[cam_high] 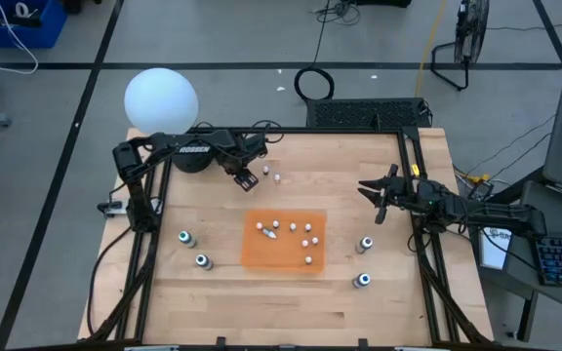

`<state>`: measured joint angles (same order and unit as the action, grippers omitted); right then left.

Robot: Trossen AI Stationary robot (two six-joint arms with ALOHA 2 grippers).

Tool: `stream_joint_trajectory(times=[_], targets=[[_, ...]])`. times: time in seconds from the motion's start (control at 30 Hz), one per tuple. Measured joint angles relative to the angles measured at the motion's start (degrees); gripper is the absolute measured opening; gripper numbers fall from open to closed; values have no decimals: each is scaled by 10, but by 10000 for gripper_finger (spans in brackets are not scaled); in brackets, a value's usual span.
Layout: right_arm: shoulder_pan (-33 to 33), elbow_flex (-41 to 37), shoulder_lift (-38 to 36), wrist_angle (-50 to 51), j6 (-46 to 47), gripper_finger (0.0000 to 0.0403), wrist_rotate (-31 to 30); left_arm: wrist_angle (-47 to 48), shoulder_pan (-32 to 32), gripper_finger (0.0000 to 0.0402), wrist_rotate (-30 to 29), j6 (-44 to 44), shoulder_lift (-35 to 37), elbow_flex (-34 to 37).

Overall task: Pick & Place food coloring
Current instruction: Put the left orange food coloring bottle into the orange bin

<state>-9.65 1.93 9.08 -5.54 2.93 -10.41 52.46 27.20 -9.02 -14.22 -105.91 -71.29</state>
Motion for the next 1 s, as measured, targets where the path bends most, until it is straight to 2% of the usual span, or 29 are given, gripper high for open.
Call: stream_joint_trajectory(times=[0.83, 1.0], targets=[[0, 0, 0, 0, 0, 84, 0, -22, 2, 179, 12, 4, 0, 14], [0, 0, 0, 0, 0, 84, 0, -21, 4, 149, 12, 5, 0, 14]])
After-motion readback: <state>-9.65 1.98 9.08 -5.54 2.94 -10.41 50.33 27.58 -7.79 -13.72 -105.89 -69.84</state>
